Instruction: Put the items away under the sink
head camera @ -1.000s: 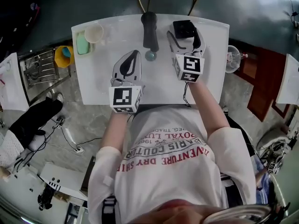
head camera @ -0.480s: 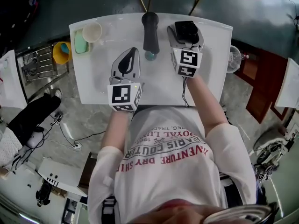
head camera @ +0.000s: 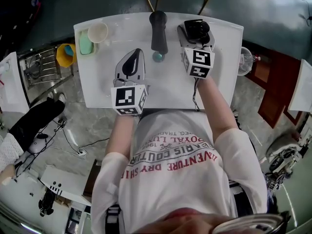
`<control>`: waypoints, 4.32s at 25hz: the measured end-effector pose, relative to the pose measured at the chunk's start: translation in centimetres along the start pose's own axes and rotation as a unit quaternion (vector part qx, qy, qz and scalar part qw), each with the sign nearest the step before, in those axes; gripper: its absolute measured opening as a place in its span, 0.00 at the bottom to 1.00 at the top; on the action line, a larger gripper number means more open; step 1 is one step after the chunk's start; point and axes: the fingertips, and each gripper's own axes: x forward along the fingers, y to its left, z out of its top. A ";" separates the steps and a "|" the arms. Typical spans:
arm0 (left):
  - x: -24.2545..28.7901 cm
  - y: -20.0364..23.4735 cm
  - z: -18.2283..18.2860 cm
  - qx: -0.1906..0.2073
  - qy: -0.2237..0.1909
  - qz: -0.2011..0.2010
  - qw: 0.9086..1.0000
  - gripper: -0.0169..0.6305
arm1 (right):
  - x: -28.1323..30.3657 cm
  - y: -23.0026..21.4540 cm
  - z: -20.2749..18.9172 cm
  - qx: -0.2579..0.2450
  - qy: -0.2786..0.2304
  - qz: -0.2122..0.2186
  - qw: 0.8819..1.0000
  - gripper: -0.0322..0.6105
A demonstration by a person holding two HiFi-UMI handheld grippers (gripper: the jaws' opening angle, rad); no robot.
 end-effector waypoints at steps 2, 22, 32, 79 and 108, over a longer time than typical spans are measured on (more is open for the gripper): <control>0.0 -0.1 0.2 0.001 -0.003 -0.002 1.000 0.06 | -0.1 0.0 0.0 -0.001 0.003 0.003 1.000 0.63; -7.2 -2.1 2.7 0.016 -0.054 -0.057 0.997 0.06 | -13.1 5.3 3.9 -0.015 -0.033 0.013 0.999 0.63; -14.1 -4.5 1.4 0.059 -0.072 -0.115 0.989 0.06 | -22.7 10.8 4.2 -0.019 -0.066 0.001 0.998 0.63; -30.9 2.7 -29.4 -0.050 -0.095 0.134 0.985 0.06 | -28.3 31.4 -26.4 -0.140 -0.025 0.280 0.949 0.63; -10.9 7.8 -45.4 -0.044 -0.175 0.034 0.983 0.06 | -4.7 25.7 -40.0 -0.089 -0.077 0.145 0.982 0.63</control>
